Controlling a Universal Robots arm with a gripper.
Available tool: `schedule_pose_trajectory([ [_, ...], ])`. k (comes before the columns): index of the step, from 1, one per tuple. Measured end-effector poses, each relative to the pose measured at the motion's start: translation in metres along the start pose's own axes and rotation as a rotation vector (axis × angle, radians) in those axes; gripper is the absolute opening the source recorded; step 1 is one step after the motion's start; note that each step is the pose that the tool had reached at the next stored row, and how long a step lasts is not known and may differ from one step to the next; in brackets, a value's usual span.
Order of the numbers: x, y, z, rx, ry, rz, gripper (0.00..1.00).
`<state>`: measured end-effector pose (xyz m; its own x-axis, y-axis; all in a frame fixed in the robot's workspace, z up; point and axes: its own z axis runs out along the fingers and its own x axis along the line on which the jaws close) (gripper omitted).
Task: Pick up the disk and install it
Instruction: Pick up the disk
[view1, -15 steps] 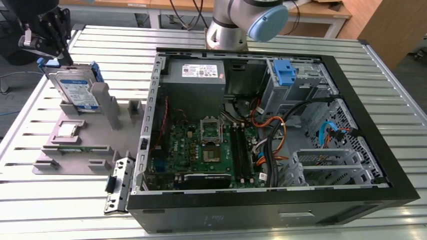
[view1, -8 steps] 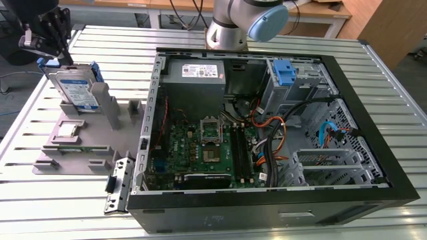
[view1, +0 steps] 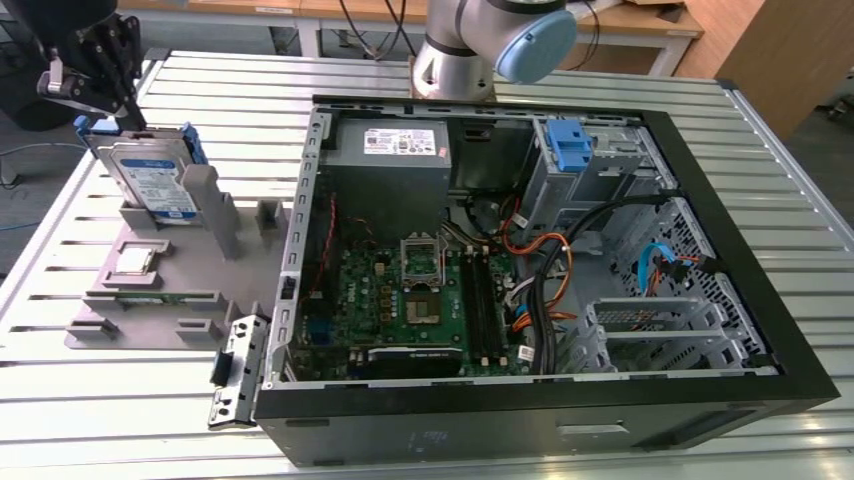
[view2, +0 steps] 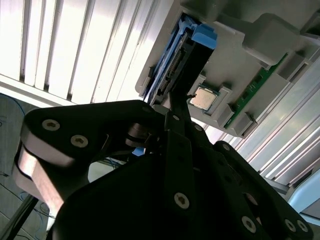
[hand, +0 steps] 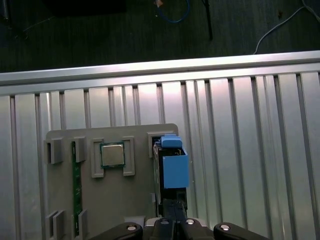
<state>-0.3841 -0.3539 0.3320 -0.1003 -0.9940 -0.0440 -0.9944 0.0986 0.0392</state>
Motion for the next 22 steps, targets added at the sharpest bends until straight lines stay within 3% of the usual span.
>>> schedule_pose_trajectory([
  [3, 0.0, 0.0, 0.0001, 0.0001, 0.0, 0.0, 0.11],
  [6, 0.0, 0.0002, 0.0001, 0.0, 0.0, 0.0, 0.29],
  [7, 0.0, 0.0003, 0.0002, 0.0, 0.0, 0.0, 0.47],
  [9, 0.0, 0.0003, 0.0002, 0.0, 0.0, 0.0, 0.59],
  [12, 0.0001, 0.0004, 0.0004, -0.0001, -0.0001, 0.0, 0.59],
  [17, 0.0002, 0.0002, 0.0048, 0.0007, -0.0074, -0.007, 0.59],
  [22, 0.0005, 0.0001, 0.01, 0.0022, -0.0102, -0.02, 0.59],
])
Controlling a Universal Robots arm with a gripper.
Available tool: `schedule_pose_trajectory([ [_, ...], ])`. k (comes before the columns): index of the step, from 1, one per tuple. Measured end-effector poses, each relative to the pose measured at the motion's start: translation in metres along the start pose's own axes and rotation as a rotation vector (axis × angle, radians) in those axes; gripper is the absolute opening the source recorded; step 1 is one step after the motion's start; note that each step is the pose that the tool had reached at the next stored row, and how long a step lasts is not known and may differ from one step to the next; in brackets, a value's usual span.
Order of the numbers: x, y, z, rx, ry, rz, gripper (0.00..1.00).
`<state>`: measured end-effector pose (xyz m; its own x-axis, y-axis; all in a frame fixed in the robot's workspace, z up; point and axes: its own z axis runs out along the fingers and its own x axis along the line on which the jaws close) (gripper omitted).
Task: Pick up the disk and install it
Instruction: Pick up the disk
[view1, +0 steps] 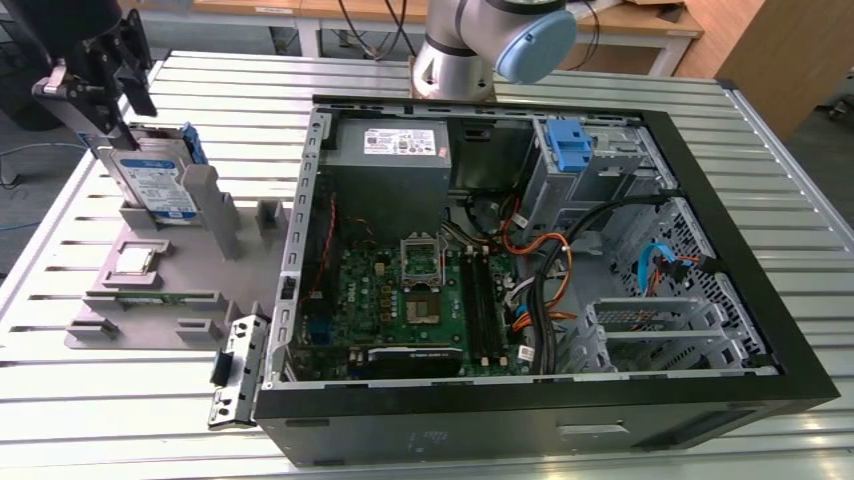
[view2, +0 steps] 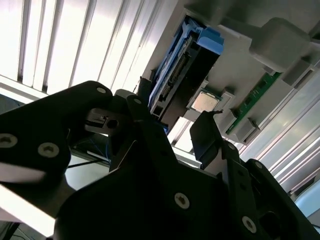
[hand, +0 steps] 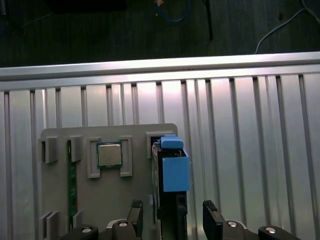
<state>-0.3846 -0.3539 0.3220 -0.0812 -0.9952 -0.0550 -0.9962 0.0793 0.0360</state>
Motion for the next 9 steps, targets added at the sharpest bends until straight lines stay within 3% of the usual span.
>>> schedule_pose_trajectory([
  [9, 0.0007, 0.0017, 0.0107, 0.0052, -0.0025, -0.026, 0.59],
])
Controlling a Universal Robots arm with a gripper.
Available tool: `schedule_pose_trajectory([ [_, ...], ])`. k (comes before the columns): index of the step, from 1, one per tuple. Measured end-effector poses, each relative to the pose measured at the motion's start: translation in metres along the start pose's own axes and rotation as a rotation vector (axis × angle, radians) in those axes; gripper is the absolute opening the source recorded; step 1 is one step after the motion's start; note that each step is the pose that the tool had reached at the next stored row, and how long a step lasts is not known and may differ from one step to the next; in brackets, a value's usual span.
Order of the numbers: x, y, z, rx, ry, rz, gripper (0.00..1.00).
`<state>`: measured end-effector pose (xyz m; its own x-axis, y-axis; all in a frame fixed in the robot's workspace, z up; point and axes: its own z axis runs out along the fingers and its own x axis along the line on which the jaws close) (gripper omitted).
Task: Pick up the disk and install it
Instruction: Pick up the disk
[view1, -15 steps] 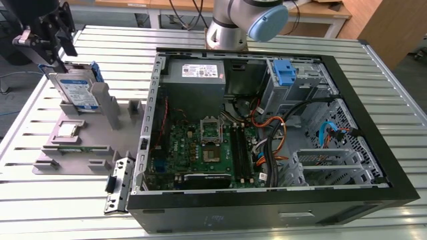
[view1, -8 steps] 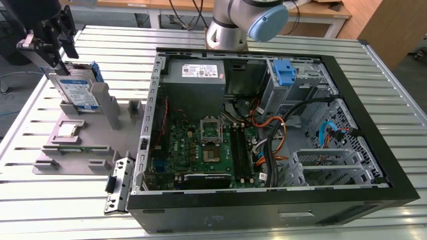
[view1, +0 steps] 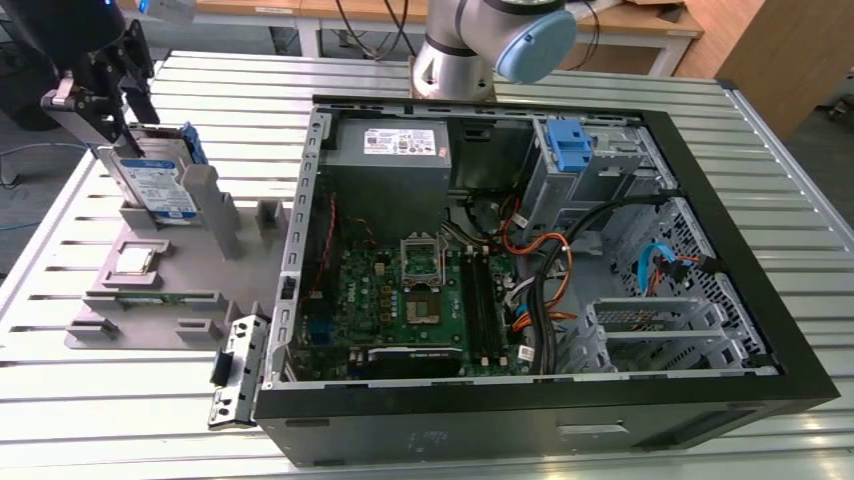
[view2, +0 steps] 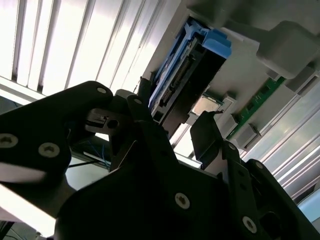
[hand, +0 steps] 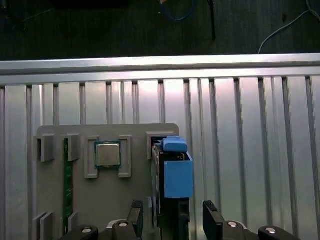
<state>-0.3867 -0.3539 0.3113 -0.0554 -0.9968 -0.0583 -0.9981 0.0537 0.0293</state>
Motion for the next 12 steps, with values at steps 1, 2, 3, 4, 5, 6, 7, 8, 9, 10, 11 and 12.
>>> schedule_pose_trajectory([
  [1, 0.0001, 0.0002, 0.0009, 0.0005, 0.0001, -0.004, 0.59],
  [2, 0.0001, 0.0003, 0.0018, 0.0008, 0.0002, -0.009, 0.59],
  [3, 0.0002, 0.0005, 0.0027, 0.0013, 0.0003, -0.015, 0.59],
  [4, 0.0002, 0.0007, 0.0035, 0.0014, 0.0005, -0.02, 0.59],
  [5, 0.0003, 0.0009, 0.0042, 0.0016, 0.0006, -0.026, 0.59],
  [6, 0.0004, 0.001, 0.0048, 0.0017, 0.0007, -0.031, 0.59],
  [7, 0.0004, 0.0013, 0.0054, 0.0017, 0.0009, -0.036, 0.59],
  [8, 0.0004, 0.0017, 0.0059, 0.0019, 0.001, -0.04, 0.59],
  [9, 0.0005, 0.0024, 0.0064, 0.0021, 0.0011, -0.043, 0.59],
  [10, 0.0006, 0.0032, 0.0069, 0.0024, 0.001, -0.045, 0.59],
  [11, 0.0007, 0.0038, 0.0074, 0.0025, 0.001, -0.047, 0.59],
  [12, 0.0007, 0.0042, 0.0082, 0.0026, 0.001, -0.048, 0.59],
])
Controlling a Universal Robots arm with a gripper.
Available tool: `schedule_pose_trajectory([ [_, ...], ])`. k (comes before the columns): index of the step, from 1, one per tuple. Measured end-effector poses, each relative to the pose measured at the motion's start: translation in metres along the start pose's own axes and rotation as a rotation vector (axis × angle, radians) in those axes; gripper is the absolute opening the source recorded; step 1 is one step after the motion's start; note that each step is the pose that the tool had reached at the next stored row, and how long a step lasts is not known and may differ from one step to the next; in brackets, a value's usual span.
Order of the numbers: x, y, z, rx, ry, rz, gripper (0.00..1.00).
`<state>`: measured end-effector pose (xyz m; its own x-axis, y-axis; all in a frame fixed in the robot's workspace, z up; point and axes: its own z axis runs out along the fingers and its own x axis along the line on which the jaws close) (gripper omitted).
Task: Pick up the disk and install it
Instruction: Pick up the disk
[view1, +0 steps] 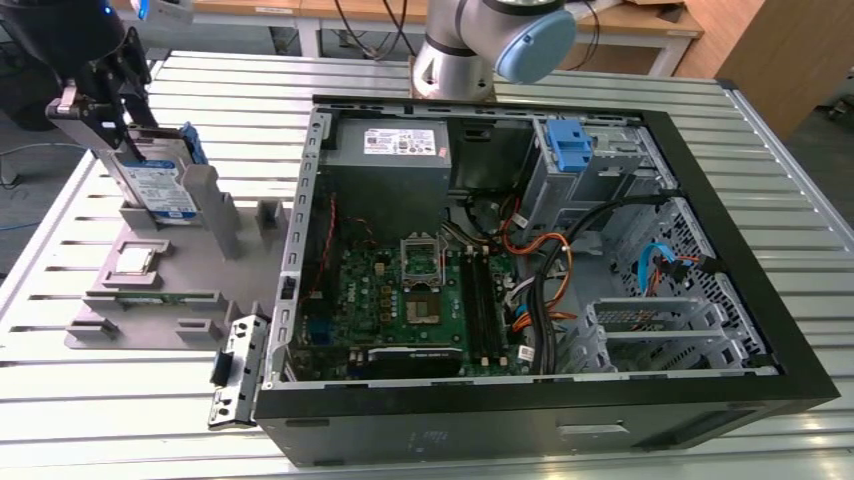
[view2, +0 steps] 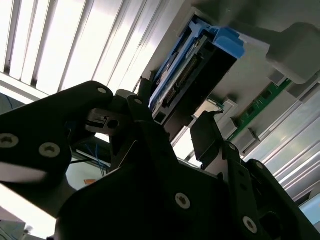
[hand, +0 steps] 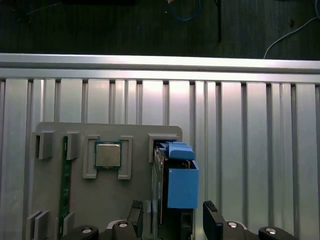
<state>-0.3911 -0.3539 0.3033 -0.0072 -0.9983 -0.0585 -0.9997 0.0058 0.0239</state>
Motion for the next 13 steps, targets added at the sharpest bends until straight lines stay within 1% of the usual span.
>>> schedule_pose_trajectory([
  [7, 0.0002, -0.0001, 0.0041, -0.0006, 0.0003, -0.006, 0.59],
  [11, 0.0002, -0.0042, 0.0042, -0.0005, 0.0002, -0.006, 0.59],
  [13, 0.0002, -0.0045, 0.0043, -0.0005, 0.0002, -0.006, 0.59],
])
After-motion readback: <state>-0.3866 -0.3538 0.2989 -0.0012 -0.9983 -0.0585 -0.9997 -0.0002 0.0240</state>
